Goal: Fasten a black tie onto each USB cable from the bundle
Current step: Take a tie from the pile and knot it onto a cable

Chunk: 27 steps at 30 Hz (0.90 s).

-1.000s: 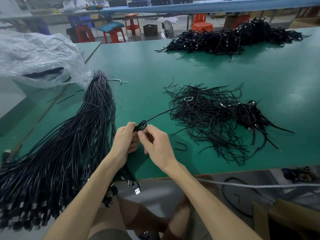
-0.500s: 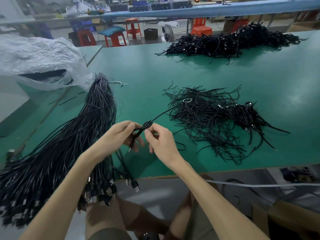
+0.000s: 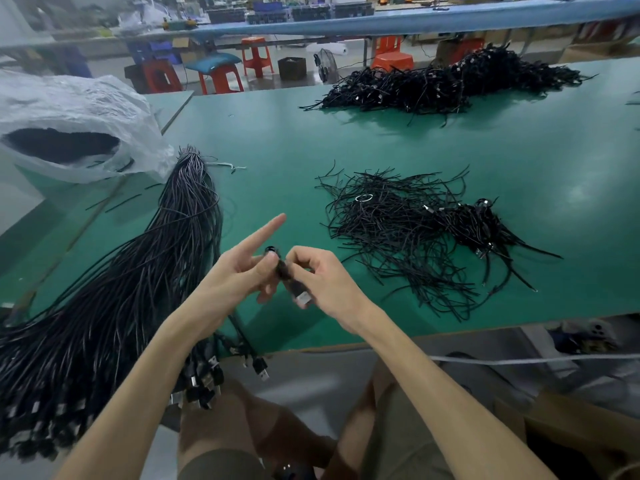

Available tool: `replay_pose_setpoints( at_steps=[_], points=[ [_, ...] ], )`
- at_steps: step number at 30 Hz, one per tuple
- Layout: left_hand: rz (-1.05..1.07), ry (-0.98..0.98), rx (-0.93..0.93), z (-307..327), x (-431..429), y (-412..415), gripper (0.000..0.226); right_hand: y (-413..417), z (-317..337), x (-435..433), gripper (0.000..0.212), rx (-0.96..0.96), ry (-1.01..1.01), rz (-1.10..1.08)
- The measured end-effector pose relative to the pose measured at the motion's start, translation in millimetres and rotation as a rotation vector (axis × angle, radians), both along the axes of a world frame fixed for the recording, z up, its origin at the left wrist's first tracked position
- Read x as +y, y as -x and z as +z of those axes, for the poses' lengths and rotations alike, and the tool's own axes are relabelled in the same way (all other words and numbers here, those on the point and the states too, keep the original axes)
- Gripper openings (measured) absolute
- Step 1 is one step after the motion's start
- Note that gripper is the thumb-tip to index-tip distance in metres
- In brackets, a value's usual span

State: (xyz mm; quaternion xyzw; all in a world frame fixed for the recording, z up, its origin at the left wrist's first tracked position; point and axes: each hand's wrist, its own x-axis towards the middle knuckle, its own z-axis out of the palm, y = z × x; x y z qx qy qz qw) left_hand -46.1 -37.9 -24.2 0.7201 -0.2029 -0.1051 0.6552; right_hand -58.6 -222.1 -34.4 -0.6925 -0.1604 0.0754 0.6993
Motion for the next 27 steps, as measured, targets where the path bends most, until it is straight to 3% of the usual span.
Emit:
replay_pose_setpoints(
  at_steps=[5, 9, 15, 21, 24, 27],
  points=[
    [0.227, -0.544, -0.455, 13.8, -0.9, -5.9, 0.028, 3.7, 0.7, -4.2, 0.029, 0.02, -0.05, -0.004],
    [0.305, -0.622, -0.617, 11.8, -6.9, -8.0, 0.056, 4.8, 0.4, -3.9, 0.022, 0.018, -0.101, 0.013],
    [0.428, -0.569, -0.363, 13.2, -28.6, 0.0, 0.068, 1.0, -2.0, 0.0, 0.031, 0.042, -0.164, -0.112],
    [0.534, -0.257, 0.087, 14.9, -48.5, -5.4, 0.064, 2.9, -2.0, 10.9, 0.025, 0.027, -0.27, -0.223],
    [0.491, -0.172, 0.285, 12.8, -48.7, -8.3, 0.05, 4.7, -2.7, 11.9, 0.028, -0.038, -0.139, -0.283],
    [0.425, -0.165, 0.326, 11.6, -42.7, -8.3, 0.05, 7.7, -5.1, 8.3, 0.03, -0.085, -0.04, -0.3]
  ],
)
